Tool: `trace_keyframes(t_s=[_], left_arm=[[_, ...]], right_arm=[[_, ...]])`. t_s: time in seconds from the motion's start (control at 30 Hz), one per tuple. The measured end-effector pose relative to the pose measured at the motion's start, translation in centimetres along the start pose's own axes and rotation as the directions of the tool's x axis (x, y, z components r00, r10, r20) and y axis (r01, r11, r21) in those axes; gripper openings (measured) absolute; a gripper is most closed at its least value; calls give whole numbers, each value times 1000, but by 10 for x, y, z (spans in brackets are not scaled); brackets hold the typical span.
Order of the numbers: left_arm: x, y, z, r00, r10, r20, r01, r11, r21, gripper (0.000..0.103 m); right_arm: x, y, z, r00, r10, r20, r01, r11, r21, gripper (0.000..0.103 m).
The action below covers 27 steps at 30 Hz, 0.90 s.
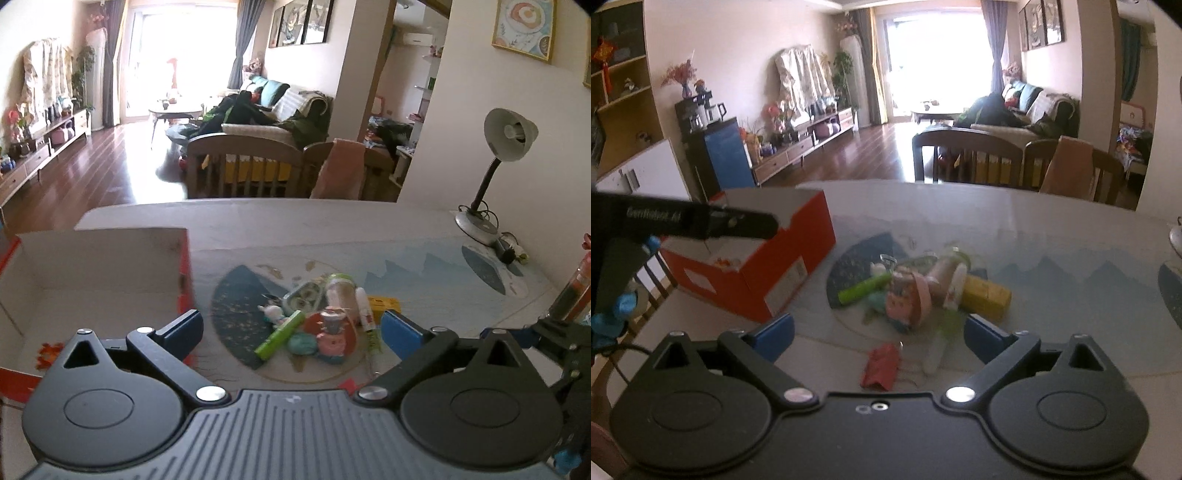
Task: Organize rigid objects
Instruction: 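Withdraw both tools from the box back over the cluttered pile, then grasp red binder clip with left tool while right tool grasps white glue stick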
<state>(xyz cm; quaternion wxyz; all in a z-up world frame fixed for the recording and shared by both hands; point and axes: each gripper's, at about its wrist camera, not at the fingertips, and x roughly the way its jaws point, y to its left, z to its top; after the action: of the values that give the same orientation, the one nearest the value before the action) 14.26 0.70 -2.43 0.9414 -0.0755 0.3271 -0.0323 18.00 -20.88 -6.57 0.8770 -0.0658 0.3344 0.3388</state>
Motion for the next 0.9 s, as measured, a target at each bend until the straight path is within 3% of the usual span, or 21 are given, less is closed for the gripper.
trace_keyframes(t_s=[0.37,0.63,0.9], left_arm=[[52,-25,-41,997,-3,-76,1,1000,-21,103],[88,-47,-78,991,46,-122,-38,997,62,103],[117,-55,-97,984,45,-174,-35,998,58,103]], right_arm=[[26,-58,-3,998,-46,-37,45,999,-1,95],[57,-77,3,997,-49,-66,48,999,-11,93],[92,-86,5,992,-40,-118,42,999,16,85]])
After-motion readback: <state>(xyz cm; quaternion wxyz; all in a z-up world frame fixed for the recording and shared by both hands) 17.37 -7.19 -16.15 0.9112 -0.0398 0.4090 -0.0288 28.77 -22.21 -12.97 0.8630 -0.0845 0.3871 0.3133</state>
